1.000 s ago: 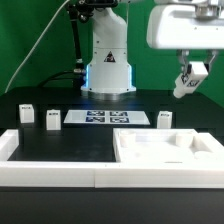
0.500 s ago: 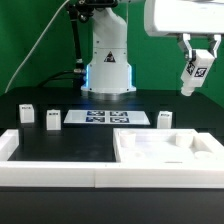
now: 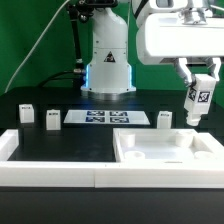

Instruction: Assemble one leg

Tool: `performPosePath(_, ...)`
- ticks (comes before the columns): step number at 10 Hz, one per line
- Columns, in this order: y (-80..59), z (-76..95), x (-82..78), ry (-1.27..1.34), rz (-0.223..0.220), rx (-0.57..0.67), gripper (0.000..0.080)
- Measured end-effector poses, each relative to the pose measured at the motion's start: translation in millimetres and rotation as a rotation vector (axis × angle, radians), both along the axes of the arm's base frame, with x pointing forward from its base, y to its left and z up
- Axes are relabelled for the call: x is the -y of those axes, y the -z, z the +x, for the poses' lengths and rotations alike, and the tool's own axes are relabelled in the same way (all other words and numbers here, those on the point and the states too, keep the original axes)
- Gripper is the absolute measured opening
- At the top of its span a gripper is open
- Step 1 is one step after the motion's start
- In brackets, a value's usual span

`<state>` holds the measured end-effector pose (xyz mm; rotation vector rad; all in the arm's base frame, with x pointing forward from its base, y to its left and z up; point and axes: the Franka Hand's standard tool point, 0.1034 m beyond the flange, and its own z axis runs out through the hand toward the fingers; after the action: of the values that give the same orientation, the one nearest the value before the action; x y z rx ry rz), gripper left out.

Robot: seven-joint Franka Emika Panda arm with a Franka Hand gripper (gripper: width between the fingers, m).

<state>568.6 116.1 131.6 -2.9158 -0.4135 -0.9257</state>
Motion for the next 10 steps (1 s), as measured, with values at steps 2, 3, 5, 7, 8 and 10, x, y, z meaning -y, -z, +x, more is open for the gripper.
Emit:
performPosePath(2, 2.8, -3.5, -1.8, -0.001, 0.000, -0.007, 0.0292)
performPosePath(3, 3.0, -3.3, -1.1, -0.003, -0.002, -0.007, 0.0292)
performPosePath(5, 3.7, -2.5, -0.7, -0.004, -0.006, -0.013, 0.0292)
performPosePath(7, 4.0, 14.5, -2.5, -0.003, -0.007, -0.018, 0.0292)
performPosePath(8, 8.5, 28.1, -3.9, -0.006, -0.008, -0.009, 0.0292)
performPosePath(10, 16.7, 43.7, -3.5, -0.014, -0.015, 0.000, 0.0292)
